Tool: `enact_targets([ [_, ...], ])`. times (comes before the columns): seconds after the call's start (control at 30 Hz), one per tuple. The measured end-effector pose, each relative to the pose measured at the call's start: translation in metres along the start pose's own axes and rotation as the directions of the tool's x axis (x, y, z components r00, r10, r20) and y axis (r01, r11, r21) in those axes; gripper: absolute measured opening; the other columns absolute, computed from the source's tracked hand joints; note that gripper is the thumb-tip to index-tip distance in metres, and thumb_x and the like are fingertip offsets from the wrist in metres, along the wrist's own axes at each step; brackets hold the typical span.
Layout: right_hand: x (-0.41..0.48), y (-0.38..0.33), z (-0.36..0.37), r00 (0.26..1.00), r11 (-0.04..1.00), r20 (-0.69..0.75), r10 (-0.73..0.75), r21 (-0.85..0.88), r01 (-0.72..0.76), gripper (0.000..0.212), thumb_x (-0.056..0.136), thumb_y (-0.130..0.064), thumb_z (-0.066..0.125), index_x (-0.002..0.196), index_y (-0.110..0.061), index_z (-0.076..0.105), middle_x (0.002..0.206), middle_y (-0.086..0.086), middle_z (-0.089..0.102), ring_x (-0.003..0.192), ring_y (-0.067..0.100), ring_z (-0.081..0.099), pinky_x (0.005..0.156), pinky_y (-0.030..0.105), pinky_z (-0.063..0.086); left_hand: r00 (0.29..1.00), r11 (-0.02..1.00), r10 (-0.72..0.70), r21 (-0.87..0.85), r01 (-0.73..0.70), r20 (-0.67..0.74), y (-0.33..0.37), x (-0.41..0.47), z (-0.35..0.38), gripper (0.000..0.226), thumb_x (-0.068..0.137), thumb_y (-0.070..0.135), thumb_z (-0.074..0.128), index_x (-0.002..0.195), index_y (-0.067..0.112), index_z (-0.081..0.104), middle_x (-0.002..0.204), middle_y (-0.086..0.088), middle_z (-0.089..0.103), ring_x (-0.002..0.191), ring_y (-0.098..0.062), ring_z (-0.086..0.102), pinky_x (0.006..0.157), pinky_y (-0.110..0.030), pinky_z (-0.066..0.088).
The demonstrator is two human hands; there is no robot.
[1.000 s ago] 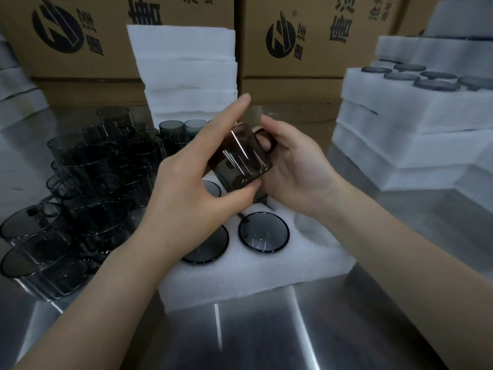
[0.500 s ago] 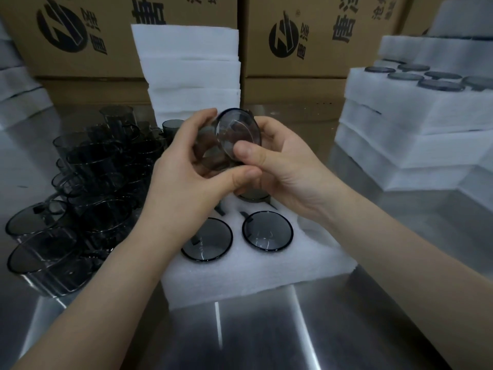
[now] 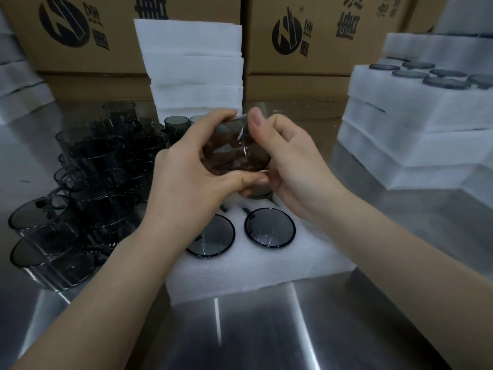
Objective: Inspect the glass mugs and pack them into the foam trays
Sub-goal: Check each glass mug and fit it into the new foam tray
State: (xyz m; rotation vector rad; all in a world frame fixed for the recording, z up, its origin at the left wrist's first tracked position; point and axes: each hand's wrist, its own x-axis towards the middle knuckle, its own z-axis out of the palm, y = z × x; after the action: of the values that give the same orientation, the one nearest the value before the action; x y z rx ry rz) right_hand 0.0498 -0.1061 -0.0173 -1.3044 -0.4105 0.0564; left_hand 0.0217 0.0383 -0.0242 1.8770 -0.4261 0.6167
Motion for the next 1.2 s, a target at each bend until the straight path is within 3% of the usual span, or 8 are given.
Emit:
enact_targets([
  [0.17,0.005,-0.007,-0.004,0.989,0.974,0.096,0.109,0.191,-0.125,0.061,0.09,-0.036,0.057,0.126,0.012,0.045,0.119,0.032,0.058,0.078,0.031,0.065,0.054,0.034,0.056,0.996,0.991,-0.072,-0.118,0.066,-0.049,-0.002,0.002,0.0,0.075,0.056,0.029,0.089,0.125,0.024,0.061,0.107,0.013,0.07,0.1,0.001,0.066,0.09,-0.025,0.055],
  [0.4,0.005,-0.005,-0.015,0.96,0.96,0.247,0.132,0.209,-0.185,0.014,0.086,-0.004,0.062,0.098,-0.003,0.056,0.095,0.014,0.066,0.076,0.021,0.072,0.065,0.034,0.06,0.995,0.964,-0.097,-0.251,0.087,-0.025,-0.005,0.004,-0.003,0.06,0.056,0.027,0.085,0.112,0.017,0.066,0.101,0.007,0.074,0.096,-0.006,0.07,0.083,-0.02,0.055],
  [0.63,0.003,-0.002,-0.005,0.99,0.995,0.109,0.094,0.016,-0.096,0.031,0.077,-0.025,0.072,0.093,-0.008,0.052,0.078,0.008,0.068,0.061,0.017,0.067,0.055,0.031,0.058,0.996,0.997,-0.071,-0.034,0.069,-0.052,-0.006,0.002,-0.003,0.063,0.058,0.041,0.086,0.116,0.03,0.065,0.097,0.017,0.072,0.093,0.001,0.068,0.088,-0.031,0.055],
  [0.73,0.002,-0.001,-0.001,0.996,0.993,0.021,0.082,-0.084,-0.08,0.038,0.078,-0.033,0.072,0.097,-0.01,0.05,0.08,0.009,0.067,0.063,0.019,0.067,0.057,0.033,0.058,0.994,0.994,-0.046,0.094,0.055,-0.096,-0.007,0.002,-0.002,0.07,0.062,0.044,0.085,0.125,0.031,0.059,0.096,0.021,0.068,0.093,0.014,0.061,0.084,-0.01,0.049],
  [0.83,0.001,0.0,0.0,0.995,0.965,-0.088,-0.039,-0.263,0.015,0.044,0.084,-0.026,0.072,0.119,-0.017,0.047,0.111,0.008,0.058,0.084,0.012,0.067,0.072,0.037,0.059,0.994,0.975,-0.039,0.214,0.061,-0.107,-0.011,0.001,0.001,0.076,0.069,0.035,0.084,0.136,0.033,0.048,0.092,0.031,0.056,0.087,0.027,0.05,0.073,0.008,0.034],
  [0.93,-0.003,-0.004,0.0,0.95,0.74,0.016,-0.311,-0.624,0.253,0.051,0.085,-0.019,0.071,0.13,-0.024,0.048,0.127,-0.003,0.047,0.115,0.006,0.051,0.097,0.027,0.047,0.995,0.95,-0.009,0.311,0.039,-0.1,-0.013,0.0,0.002,0.078,0.074,0.031,0.078,0.143,0.032,0.041,0.112,0.016,0.057,0.098,0.007,0.051,0.078,0.003,0.034],
  [1.03,-0.006,-0.005,0.005,0.913,0.538,0.2,-0.356,-0.755,0.375,0.058,0.083,-0.016,0.073,0.136,-0.015,0.049,0.127,-0.003,0.049,0.118,0.003,0.045,0.099,0.013,0.037,0.993,0.917,0.048,0.398,-0.001,-0.108,-0.012,-0.002,0.001,0.08,0.077,0.019,0.067,0.146,0.037,0.032,0.114,0.002,0.046,0.1,-0.009,0.045,0.077,-0.012,0.033],
  [1.2,-0.002,-0.012,0.005,0.96,0.557,0.165,-0.226,-0.786,0.267,0.073,0.076,-0.03,0.082,0.138,-0.019,0.046,0.123,-0.011,0.054,0.12,0.006,0.05,0.104,0.028,0.042,0.98,0.91,0.178,0.393,-0.13,-0.09,-0.009,-0.003,0.001,0.098,0.075,0.005,0.073,0.151,0.034,0.017,0.109,0.001,0.042,0.101,-0.015,0.046,0.081,-0.014,0.039],
])
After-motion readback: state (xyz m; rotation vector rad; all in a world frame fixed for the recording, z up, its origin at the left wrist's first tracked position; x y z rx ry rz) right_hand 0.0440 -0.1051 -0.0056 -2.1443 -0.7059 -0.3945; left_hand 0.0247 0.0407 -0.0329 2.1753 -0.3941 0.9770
